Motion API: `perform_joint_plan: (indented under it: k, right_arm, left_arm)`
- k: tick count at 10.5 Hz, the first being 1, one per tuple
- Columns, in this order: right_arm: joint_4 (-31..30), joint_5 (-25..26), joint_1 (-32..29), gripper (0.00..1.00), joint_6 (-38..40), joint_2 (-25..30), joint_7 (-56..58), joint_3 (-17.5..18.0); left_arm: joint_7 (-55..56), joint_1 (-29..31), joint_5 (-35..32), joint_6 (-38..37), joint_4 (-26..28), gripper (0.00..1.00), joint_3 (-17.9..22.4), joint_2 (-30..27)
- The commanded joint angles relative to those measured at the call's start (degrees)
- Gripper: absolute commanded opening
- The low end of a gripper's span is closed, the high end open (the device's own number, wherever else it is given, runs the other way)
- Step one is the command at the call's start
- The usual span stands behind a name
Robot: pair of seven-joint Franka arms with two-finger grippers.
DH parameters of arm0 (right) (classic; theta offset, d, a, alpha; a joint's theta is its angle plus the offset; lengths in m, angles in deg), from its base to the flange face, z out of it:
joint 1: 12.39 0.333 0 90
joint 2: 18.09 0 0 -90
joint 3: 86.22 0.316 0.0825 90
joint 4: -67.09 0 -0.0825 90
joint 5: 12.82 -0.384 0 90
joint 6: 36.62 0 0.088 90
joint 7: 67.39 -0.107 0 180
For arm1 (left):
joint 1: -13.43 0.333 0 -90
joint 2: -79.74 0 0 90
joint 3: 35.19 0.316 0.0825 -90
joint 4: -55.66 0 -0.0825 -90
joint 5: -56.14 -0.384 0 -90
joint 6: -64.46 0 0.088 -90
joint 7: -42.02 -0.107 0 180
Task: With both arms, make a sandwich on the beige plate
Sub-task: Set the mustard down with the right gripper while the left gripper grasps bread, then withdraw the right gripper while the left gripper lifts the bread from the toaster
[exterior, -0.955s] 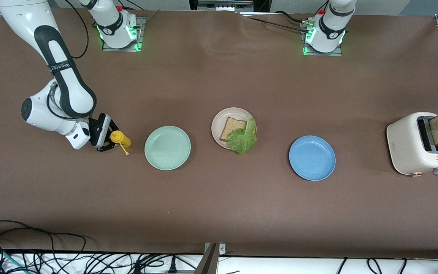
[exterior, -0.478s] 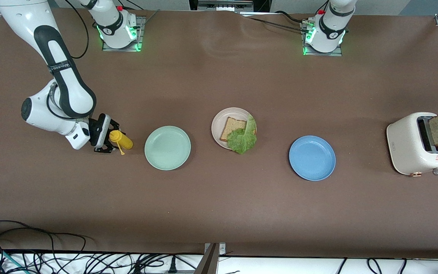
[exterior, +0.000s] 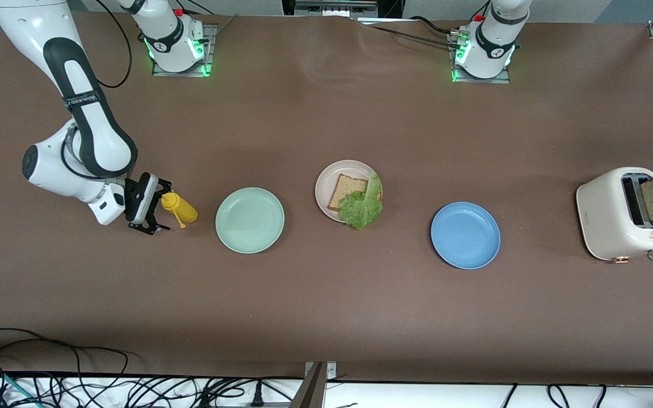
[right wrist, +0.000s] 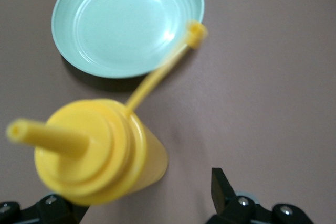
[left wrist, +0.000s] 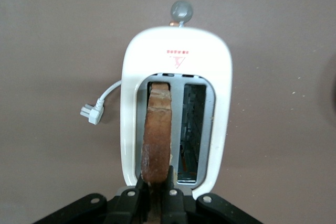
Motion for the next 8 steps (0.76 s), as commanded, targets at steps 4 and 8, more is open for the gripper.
perform_joint_plan:
  k: [4,8]
  right_arm:
    - [0.11,3.50,-0.49,0.96,6.10,4.78,-16.79,-3.41]
    - [0.46,6.41,-0.40,0.96,12.25,7.85,-35.41,-3.76]
  left_arm:
    - [-0.13,0.08,-1.26,-5.31,-0.18,0.00,-4.45,-7.49]
    - [0.66,-0.10,4.45,-16.10,-2.11,0.00,-9.54,-10.31]
